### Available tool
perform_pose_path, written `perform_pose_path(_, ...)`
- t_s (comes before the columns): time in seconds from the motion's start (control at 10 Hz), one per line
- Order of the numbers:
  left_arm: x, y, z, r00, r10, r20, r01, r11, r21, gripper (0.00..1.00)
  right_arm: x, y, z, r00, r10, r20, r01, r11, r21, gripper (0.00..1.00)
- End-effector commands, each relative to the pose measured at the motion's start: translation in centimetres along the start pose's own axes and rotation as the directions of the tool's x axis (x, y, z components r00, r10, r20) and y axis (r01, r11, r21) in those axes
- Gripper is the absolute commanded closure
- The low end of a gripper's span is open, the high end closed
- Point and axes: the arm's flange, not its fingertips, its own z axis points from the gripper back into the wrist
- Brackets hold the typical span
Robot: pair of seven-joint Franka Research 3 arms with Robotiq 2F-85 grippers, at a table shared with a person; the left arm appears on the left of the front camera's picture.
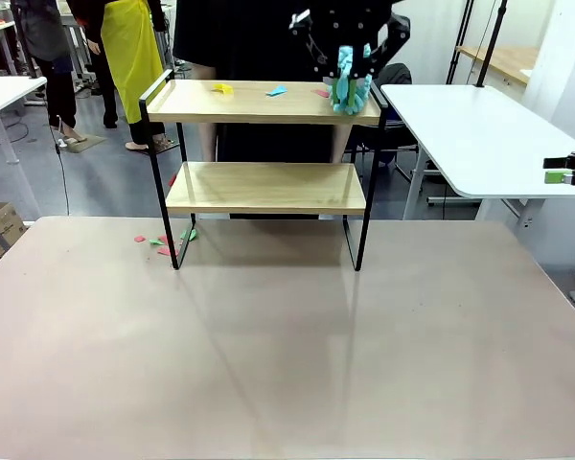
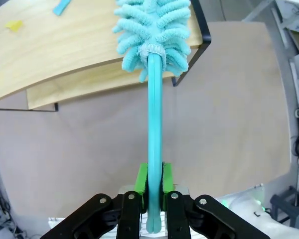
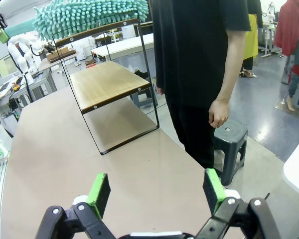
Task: Clean the shelf.
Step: Clean the specific section of the Shelf indicated by the human with the Duster.
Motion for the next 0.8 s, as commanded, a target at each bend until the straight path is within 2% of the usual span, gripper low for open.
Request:
perform_pose_path(0.0, 1.2, -1.7, 0.0, 0.999, 0.023, -0.025, -0.022, 0.998, 0.052, 0.86, 0.2, 0.2, -0.1, 1.000, 0.003, 0.001, -0.003, 1.000, -0.001, 0.00)
perform_pose_path(0.2, 1.5, -2.1, -0.8, 0.997, 0.045, -0.061, -0.041, 0.997, 0.066, 0.86, 0.2, 0.2, -0.1, 1.000, 0.003, 0.001, -0.003, 1.000, -0.001, 0.00)
perform_pose_path(0.3, 0.1, -0.9, -1.5, 1.000, 0.000, -0.028, 0.000, 1.000, 0.030, 0.86, 0.2, 0.2, -0.1, 1.000, 0.003, 0.001, -0.003, 1.000, -0.001, 0.00)
perform_pose_path(0.4, 0.1, -0.9, -1.5, 1.000, 0.000, -0.028, 0.000, 1.000, 0.030, 0.86, 0.2, 0.2, -0.1, 1.000, 0.003, 0.001, -0.003, 1.000, -0.001, 0.00)
perform_pose_path(0.7, 0.4, -0.3, -2.4, 0.994, 0.004, -0.113, 0.009, 0.993, 0.114, 0.86, 0.2, 0.2, -0.1, 1.000, 0.003, 0.001, -0.003, 1.000, -0.001, 0.00)
